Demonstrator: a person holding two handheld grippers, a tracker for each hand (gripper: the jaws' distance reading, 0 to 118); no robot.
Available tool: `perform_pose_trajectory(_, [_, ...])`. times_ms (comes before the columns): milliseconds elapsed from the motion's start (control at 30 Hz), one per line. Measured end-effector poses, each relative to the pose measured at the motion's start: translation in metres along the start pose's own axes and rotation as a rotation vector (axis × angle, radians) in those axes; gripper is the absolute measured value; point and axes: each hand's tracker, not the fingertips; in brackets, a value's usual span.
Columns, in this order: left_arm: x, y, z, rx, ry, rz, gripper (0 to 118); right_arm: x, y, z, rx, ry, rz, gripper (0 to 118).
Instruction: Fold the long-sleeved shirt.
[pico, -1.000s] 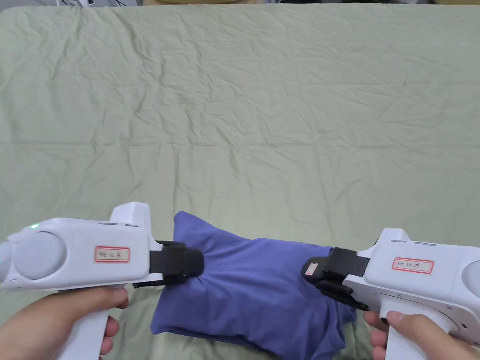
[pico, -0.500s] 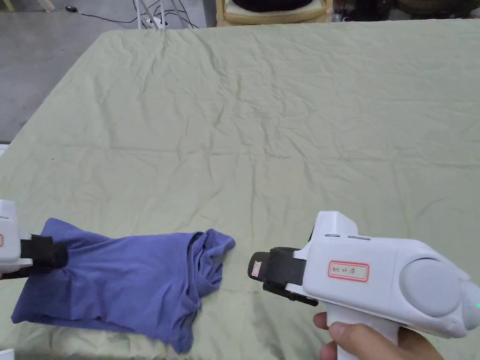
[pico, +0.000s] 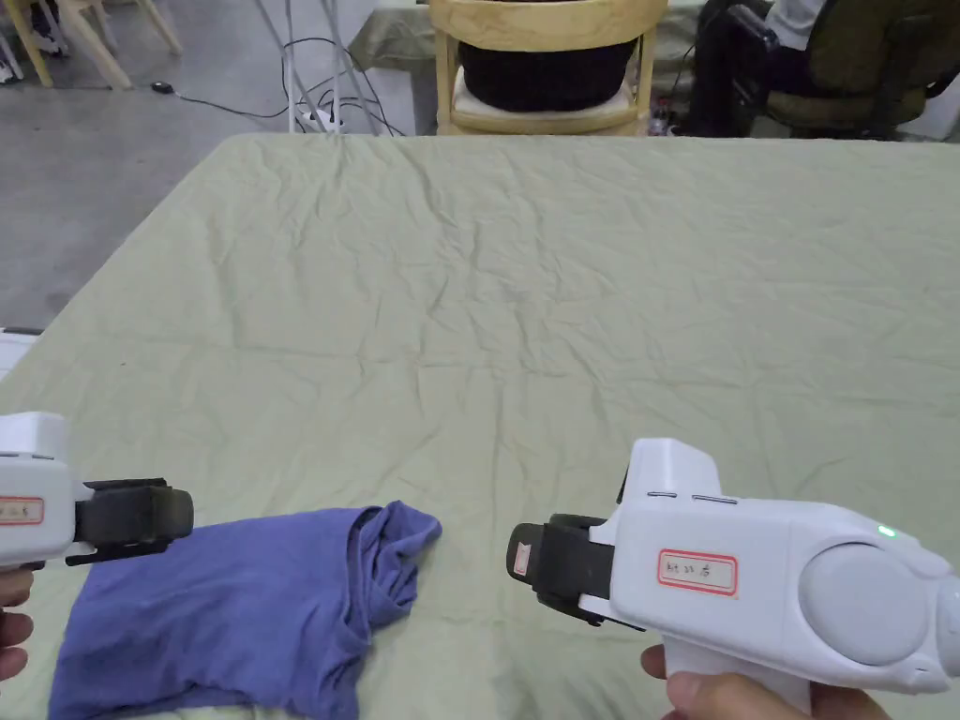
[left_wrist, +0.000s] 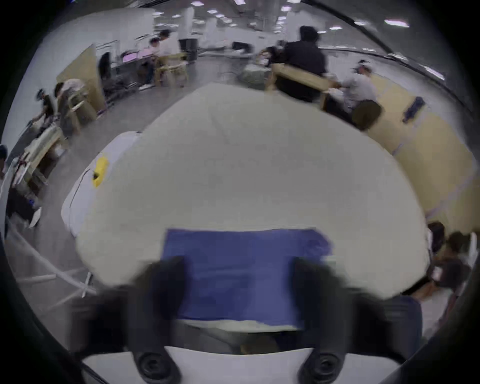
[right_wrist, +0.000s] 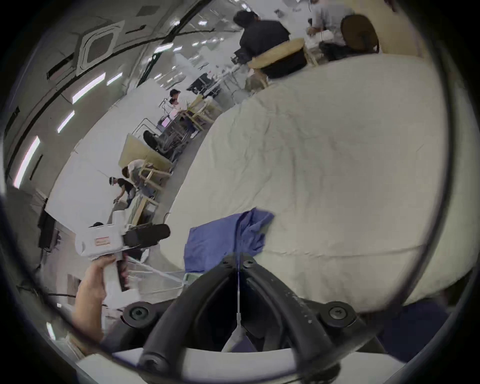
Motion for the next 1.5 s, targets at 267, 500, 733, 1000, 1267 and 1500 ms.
perform_pose_trajectory(267, [0.158, -0.033, 0.12, 0.538, -0.057, -0.3, 4, 0.034, -0.001, 0.175, 0.462, -0.607, 0.218, 4])
perform_pose_trajectory(500, [0.235, -0.054, 0.17, 0.78, -0.044, -0.172, 7, 0.008, -0.037, 0.25, 0.732, -0.583, 0.219, 4])
perform_pose_trajectory(733, [0.249, -0.086, 0.196, 0.786, -0.03, -0.172, 7, -0.01, -0.066, 0.275, 0.809, -0.563, 0.343, 4])
perform_pose_trajectory(1000, [0.258, -0.085, 0.218, 0.869, 0.046, -0.142, 112, -0.007, -0.05, 0.28, 0.778, -0.467, 0.404, 118])
perform_pose_trajectory(1267, [0.261, -0.089, 0.228, 0.859, -0.015, -0.206, 118, -0.014, -0.062, 0.272, 0.787, -0.569, 0.432, 118])
perform_pose_trajectory(1500, [0.268, -0.094, 0.227, 0.849, -0.025, -0.248, 118, -0.013, -0.056, 0.28, 0.802, -0.544, 0.345, 118])
